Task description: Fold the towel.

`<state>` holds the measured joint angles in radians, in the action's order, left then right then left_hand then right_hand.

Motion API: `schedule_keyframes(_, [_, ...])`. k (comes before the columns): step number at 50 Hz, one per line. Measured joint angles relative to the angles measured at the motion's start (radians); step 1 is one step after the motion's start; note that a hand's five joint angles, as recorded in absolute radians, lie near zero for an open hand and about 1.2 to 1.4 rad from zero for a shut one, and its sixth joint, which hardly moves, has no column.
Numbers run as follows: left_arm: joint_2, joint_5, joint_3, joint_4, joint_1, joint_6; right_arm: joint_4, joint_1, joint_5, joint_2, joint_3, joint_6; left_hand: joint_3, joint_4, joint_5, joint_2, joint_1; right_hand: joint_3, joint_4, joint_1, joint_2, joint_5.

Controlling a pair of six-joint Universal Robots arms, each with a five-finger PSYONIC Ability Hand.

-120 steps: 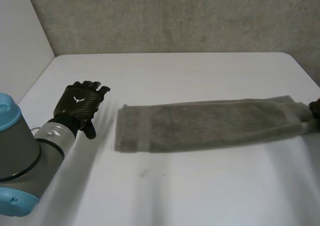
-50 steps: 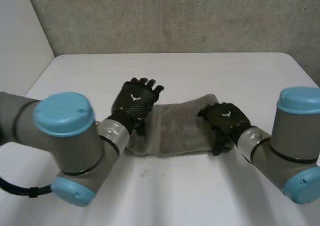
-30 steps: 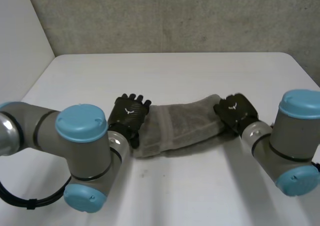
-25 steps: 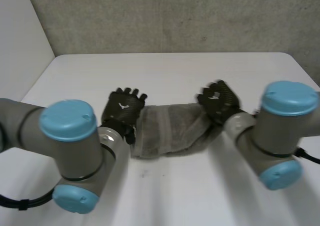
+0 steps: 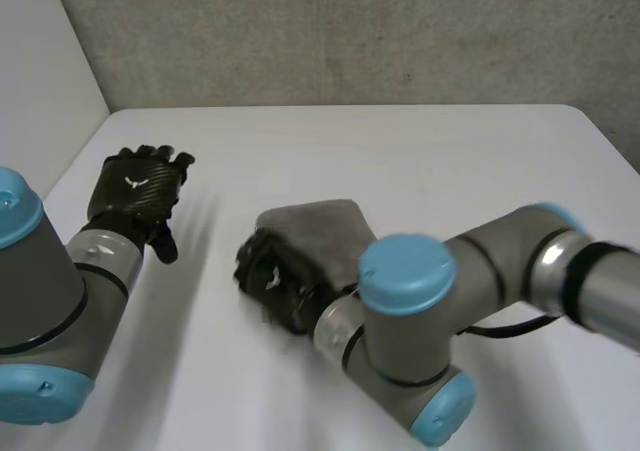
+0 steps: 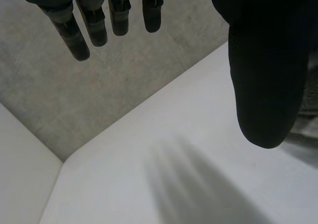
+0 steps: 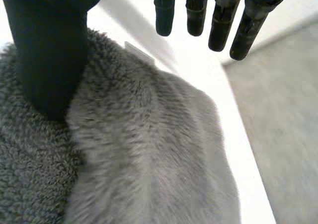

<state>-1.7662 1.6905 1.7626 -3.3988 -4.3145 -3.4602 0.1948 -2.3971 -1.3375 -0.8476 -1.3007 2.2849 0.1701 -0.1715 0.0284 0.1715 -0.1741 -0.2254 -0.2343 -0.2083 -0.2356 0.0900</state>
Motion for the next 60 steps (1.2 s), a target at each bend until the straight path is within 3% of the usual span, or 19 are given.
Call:
schedule_keyframes(2, [-0.005, -0.007, -0.013, -0.003, 0.023, 0.01, -0.001, 0.037, -0.03, -0.087, -0.035, 0.171, 0.0, -0.001, 0.0, 0.002, -0.001, 0.014, 0.002, 0.001, 0.003, -0.023])
schedule_keyframes(3, [-0.005, -0.007, -0.013, -0.003, 0.023, 0.01, -0.001, 0.037, -0.03, -0.087, -0.035, 0.171, 0.0, -0.001, 0.0, 0.002, -0.001, 0.014, 0.002, 0.001, 0.003, -0.023])
schedule_keyframes(4, [-0.011, -0.009, -0.028, -0.005, 0.045, 0.025, -0.004, 0.069, -0.04, -0.15, -0.062, 0.302, 0.001, -0.001, 0.0, 0.002, -0.003, 0.014, 0.002, 0.001, 0.003, -0.024])
schedule_keyframes(7, [-0.017, -0.011, -0.043, -0.005, 0.066, 0.042, -0.009, 0.098, -0.041, -0.201, -0.086, 0.414, 0.003, -0.001, 0.0, 0.002, -0.003, 0.014, 0.002, 0.001, 0.003, -0.028])
schedule_keyframes(10, [-0.038, -0.012, -0.08, -0.002, 0.112, 0.088, -0.042, 0.158, -0.016, -0.279, -0.133, 0.618, 0.01, -0.007, 0.0, 0.008, -0.003, 0.014, 0.002, 0.001, 0.003, -0.028])
schedule_keyframes(18, [-0.122, -0.01, -0.196, 0.036, 0.231, 0.195, -0.185, 0.31, 0.09, -0.331, -0.179, 0.842, 0.027, -0.025, 0.0, 0.025, -0.021, 0.014, 0.002, 0.001, 0.003, -0.029])
schedule_keyframes(28, [-0.291, -0.006, -0.376, 0.157, 0.3, 0.317, -0.236, 0.401, 0.12, -0.304, -0.124, 0.88, 0.044, -0.042, 0.0, 0.042, -0.039, 0.014, 0.002, 0.001, 0.003, -0.029])
schedule_keyframes(34, [-0.438, 0.005, -0.503, 0.276, 0.303, 0.42, -0.236, 0.395, 0.115, -0.188, -0.012, 0.876, 0.047, -0.044, 0.011, 0.045, -0.039, 0.014, 0.002, 0.001, 0.003, -0.031])
schedule_keyframes(40, [-0.481, 0.053, -0.518, 0.318, 0.296, 0.436, -0.246, 0.365, 0.114, -0.086, 0.073, 0.855, 0.047, -0.045, 0.011, 0.045, -0.039, 0.014, 0.002, 0.001, 0.003, -0.032])
schedule_keyframes(48, [-0.475, 0.14, -0.449, 0.315, 0.267, 0.346, -0.296, 0.301, 0.103, 0.048, 0.179, 0.746, 0.045, -0.042, 0.008, 0.043, -0.037, 0.014, 0.002, 0.001, 0.003, -0.032])
schedule_keyframes(60, [-0.46, 0.146, -0.37, 0.229, 0.259, 0.151, -0.319, 0.267, 0.021, 0.083, 0.22, 0.646, 0.043, -0.041, 0.008, 0.041, -0.035, 0.014, 0.002, 0.012, 0.003, -0.041])
